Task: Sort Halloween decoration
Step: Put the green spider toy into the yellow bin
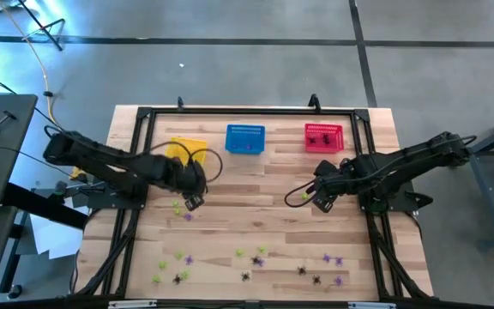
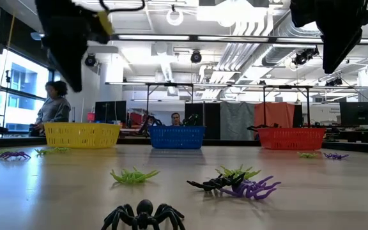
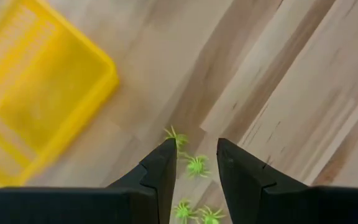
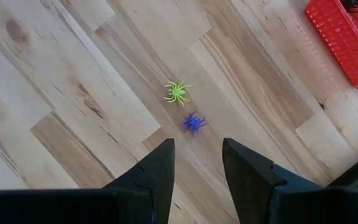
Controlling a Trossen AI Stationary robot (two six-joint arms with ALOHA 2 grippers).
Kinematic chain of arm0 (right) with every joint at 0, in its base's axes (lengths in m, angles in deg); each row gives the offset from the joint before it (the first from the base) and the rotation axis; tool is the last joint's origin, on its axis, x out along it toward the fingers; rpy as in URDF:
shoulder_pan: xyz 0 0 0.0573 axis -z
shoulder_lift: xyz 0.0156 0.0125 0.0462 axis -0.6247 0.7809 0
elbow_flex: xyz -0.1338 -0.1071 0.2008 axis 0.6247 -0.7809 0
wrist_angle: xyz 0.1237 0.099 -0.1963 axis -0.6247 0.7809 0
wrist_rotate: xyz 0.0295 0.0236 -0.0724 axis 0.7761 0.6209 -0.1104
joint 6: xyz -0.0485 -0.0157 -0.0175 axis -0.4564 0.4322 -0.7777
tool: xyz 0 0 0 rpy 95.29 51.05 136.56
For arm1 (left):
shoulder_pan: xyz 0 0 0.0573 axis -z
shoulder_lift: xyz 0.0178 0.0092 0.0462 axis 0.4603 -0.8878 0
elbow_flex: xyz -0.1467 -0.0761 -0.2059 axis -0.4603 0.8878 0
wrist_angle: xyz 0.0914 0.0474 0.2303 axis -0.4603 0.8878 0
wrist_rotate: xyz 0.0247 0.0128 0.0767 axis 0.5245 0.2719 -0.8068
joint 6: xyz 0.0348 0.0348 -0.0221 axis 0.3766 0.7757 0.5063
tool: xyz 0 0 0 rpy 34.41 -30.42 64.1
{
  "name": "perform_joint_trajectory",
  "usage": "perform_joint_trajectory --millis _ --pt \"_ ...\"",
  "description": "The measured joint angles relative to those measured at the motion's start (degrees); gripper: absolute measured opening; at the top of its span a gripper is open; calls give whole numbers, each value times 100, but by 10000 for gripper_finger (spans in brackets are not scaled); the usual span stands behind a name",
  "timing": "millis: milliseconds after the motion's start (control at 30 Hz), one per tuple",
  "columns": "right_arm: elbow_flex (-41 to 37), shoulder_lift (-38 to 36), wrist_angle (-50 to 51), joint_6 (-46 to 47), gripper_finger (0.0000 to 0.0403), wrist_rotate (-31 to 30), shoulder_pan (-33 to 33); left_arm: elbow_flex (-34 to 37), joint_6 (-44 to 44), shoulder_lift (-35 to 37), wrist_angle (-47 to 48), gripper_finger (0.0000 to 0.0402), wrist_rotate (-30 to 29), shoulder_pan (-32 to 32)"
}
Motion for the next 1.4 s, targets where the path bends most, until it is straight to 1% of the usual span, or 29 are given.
perform_joint_trajectory --millis 167,367,533,633,800,1033,1400 --pt "0 0 -2 0 130 -2 0 527 -404 -112 -491 102 15 262" --pt "0 0 -4 0 130 -2 0 1066 -442 -170 -975 102 -27 322" --pt "0 0 -13 0 130 -1 0 1474 -442 -170 -1478 114 -56 322" --pt "0 0 -15 0 130 0 0 1584 -436 -170 -1551 126 -228 322" --pt "0 0 -20 0 130 -2 0 1785 -188 -168 -1720 145 -527 297" --pt "0 0 -49 0 130 0 0 2102 11 -170 -2211 154 -483 127" --pt "0 0 -98 0 130 -2 0 2703 -48 -148 -3120 155 -225 -115"
